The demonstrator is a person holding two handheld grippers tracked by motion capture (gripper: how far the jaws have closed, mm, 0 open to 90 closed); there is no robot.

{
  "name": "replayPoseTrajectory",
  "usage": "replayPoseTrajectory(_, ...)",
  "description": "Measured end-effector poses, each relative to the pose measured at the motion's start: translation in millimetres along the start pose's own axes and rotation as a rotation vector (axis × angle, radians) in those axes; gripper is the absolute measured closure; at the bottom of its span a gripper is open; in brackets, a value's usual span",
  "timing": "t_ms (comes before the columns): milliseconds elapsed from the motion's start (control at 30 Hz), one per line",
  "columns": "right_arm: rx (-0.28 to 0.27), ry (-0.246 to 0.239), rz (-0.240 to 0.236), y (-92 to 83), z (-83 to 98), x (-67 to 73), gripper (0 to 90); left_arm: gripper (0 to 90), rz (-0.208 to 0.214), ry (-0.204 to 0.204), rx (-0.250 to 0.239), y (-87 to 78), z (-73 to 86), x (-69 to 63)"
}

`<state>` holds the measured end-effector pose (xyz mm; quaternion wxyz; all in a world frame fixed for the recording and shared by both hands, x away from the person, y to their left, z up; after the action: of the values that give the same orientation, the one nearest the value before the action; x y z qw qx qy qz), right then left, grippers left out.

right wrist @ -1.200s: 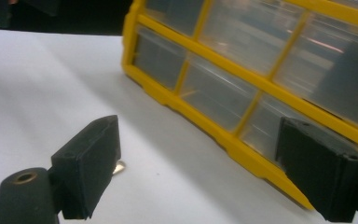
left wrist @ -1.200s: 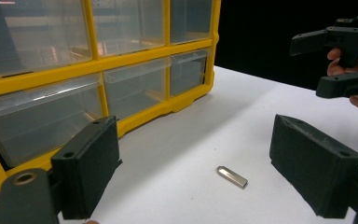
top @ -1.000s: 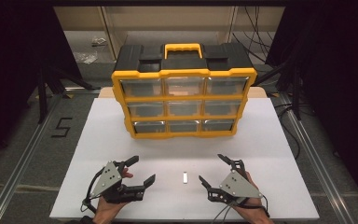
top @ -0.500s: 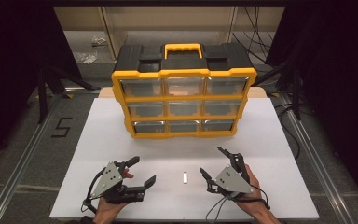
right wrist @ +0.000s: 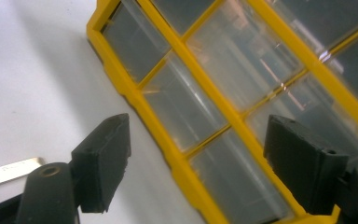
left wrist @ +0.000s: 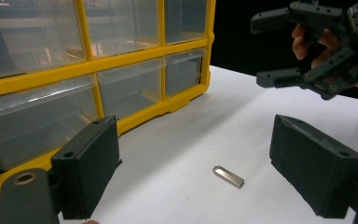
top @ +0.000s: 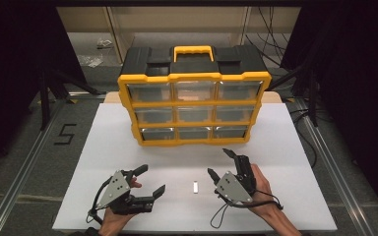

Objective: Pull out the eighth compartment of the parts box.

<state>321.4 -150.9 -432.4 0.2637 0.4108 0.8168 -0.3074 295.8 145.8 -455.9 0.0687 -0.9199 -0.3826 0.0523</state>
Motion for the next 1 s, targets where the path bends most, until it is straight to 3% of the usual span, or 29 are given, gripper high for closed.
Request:
replayPoseTrajectory(267,0.02,-0.075,0.018,11.9,-9.7,-0.4,26.4,15.5,0.003,-0.003,-0.004,0.1,-0.4,0.6)
replayPoseTrajectory(867,0.07,-0.244,0.069,38.8,-10.3,5.0,33.5,15.5,0.006,-0.002,-0.005,-0.5,-0.4,-0.2)
replayPoseTrajectory(1000,0.092,-0.309,0.088,47.8,-7.6,5.6,36.5,15.5,0.008,-0.003,-0.005,-0.5,0.0,-0.7)
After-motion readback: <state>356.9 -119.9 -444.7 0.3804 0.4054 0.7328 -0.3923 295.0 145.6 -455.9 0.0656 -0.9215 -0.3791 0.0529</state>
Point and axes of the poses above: each handheld gripper's, and its own axes: y roughly forward along the jaws, z roughly out of its underside, x roughly to its left, the point moved 2 cm from there along y, roughly forward along the jaws, and after that the axes turned 3 degrees about -z, right-handed, at the moved point
